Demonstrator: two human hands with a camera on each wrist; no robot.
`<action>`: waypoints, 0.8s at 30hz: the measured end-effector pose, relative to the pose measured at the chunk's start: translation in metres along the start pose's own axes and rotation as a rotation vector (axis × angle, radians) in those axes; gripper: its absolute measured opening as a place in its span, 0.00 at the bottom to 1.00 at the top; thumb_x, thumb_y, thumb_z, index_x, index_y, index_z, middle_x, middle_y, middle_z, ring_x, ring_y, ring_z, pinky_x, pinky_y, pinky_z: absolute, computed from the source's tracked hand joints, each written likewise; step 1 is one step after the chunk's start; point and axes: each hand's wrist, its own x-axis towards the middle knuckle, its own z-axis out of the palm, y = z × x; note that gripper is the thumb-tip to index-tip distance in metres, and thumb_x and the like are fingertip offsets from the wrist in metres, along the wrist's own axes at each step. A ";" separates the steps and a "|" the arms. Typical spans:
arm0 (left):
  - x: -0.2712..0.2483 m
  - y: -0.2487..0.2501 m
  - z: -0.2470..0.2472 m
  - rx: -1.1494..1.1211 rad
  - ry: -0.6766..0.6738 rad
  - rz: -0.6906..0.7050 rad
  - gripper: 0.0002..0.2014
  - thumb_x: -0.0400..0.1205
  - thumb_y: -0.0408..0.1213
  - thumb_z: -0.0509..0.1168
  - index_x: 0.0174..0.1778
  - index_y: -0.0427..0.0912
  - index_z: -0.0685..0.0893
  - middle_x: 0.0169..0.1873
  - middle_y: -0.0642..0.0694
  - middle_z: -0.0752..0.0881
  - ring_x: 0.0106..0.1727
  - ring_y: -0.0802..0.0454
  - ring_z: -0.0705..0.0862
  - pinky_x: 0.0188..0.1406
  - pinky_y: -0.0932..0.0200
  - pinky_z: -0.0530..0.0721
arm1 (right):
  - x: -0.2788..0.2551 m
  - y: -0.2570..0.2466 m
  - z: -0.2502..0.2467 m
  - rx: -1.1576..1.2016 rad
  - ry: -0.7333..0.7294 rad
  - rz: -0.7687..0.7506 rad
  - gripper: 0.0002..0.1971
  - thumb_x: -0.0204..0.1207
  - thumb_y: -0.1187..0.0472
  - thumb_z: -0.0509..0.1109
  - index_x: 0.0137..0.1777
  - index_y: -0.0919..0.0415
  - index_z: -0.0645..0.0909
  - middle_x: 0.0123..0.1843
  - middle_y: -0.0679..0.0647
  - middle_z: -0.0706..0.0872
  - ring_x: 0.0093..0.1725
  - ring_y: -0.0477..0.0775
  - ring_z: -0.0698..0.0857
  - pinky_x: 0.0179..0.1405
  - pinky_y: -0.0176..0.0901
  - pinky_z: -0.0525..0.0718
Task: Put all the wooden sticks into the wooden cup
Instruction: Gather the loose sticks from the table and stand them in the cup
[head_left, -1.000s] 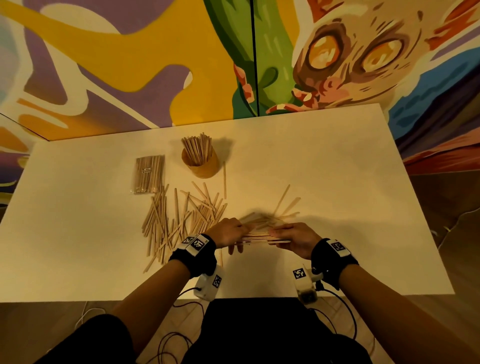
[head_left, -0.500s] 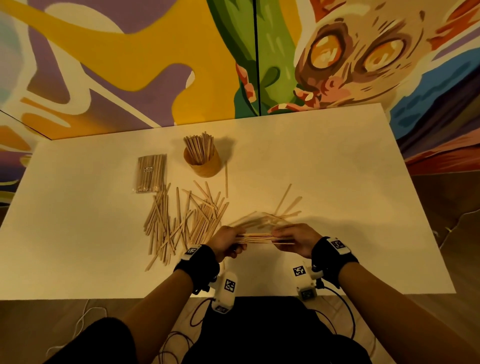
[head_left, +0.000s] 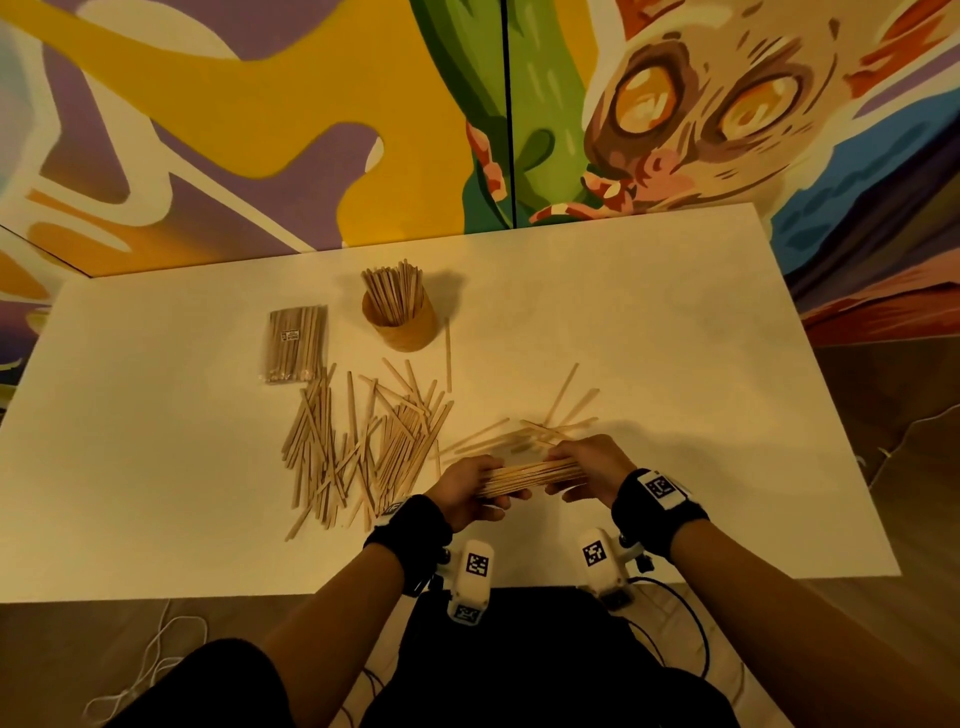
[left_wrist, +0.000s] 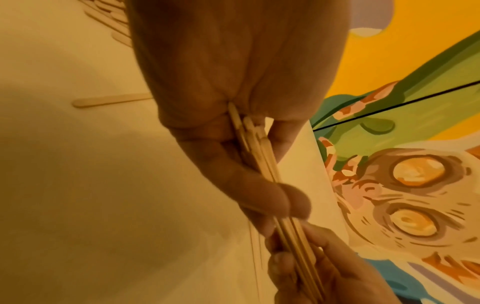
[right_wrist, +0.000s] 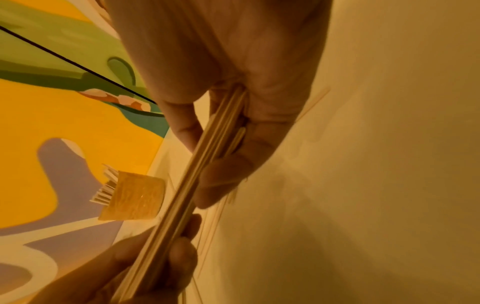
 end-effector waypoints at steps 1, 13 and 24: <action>-0.001 0.000 0.001 -0.004 -0.001 0.015 0.17 0.88 0.41 0.52 0.53 0.33 0.82 0.41 0.33 0.89 0.23 0.52 0.81 0.21 0.62 0.80 | -0.001 -0.001 0.000 0.016 -0.013 -0.026 0.13 0.76 0.63 0.70 0.49 0.76 0.86 0.38 0.69 0.90 0.31 0.64 0.89 0.26 0.42 0.83; -0.002 -0.014 0.012 -0.063 0.206 0.267 0.14 0.84 0.40 0.66 0.49 0.30 0.86 0.27 0.44 0.87 0.22 0.53 0.83 0.17 0.64 0.78 | -0.002 0.001 0.009 0.022 0.045 -0.215 0.17 0.77 0.57 0.74 0.45 0.76 0.85 0.31 0.69 0.86 0.21 0.62 0.83 0.19 0.42 0.79; -0.007 -0.010 0.013 -0.156 0.240 0.253 0.14 0.86 0.43 0.61 0.47 0.36 0.86 0.33 0.43 0.90 0.29 0.49 0.88 0.24 0.61 0.81 | -0.005 0.003 0.017 0.096 -0.051 -0.261 0.08 0.78 0.66 0.72 0.38 0.69 0.85 0.29 0.63 0.86 0.23 0.61 0.85 0.21 0.42 0.81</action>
